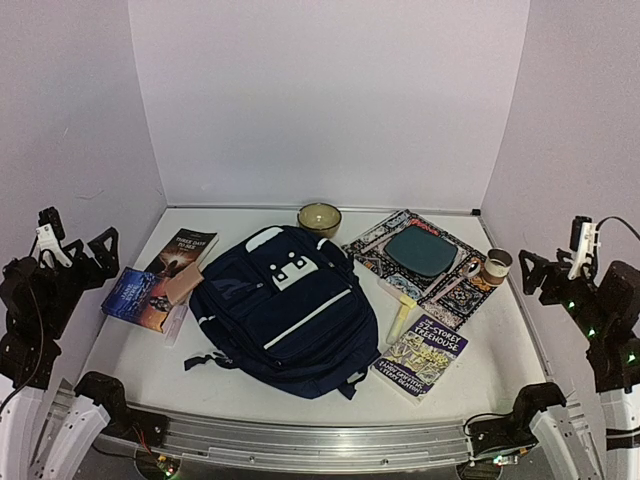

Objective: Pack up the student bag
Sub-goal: Pick up the student bag from the center of the board.

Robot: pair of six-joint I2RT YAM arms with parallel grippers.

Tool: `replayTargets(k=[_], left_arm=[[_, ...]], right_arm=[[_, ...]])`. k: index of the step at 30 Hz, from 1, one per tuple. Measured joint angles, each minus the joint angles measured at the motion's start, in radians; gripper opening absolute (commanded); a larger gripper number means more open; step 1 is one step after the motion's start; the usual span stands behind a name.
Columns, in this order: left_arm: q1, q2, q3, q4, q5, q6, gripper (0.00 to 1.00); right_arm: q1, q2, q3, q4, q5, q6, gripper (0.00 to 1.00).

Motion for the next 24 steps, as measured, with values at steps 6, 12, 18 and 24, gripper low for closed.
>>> replayTargets(k=[6,12,18,24], left_arm=[[-0.001,0.107,0.047,0.0,0.051,-0.016,1.0],[-0.001,0.359,0.104,0.0,0.153,-0.057,0.99],[-0.003,0.596,0.11,-0.001,0.284,-0.111,0.99],[-0.113,0.7,0.106,-0.001,0.309,-0.175,0.99]], right_arm=[[0.0,0.147,0.08,-0.021,-0.133,0.002,0.98],[0.0,0.308,0.091,0.009,-0.281,0.047,0.98],[0.086,0.44,0.035,0.144,-0.361,0.148,0.97],[0.361,0.63,-0.022,0.274,-0.321,0.236,0.95]])
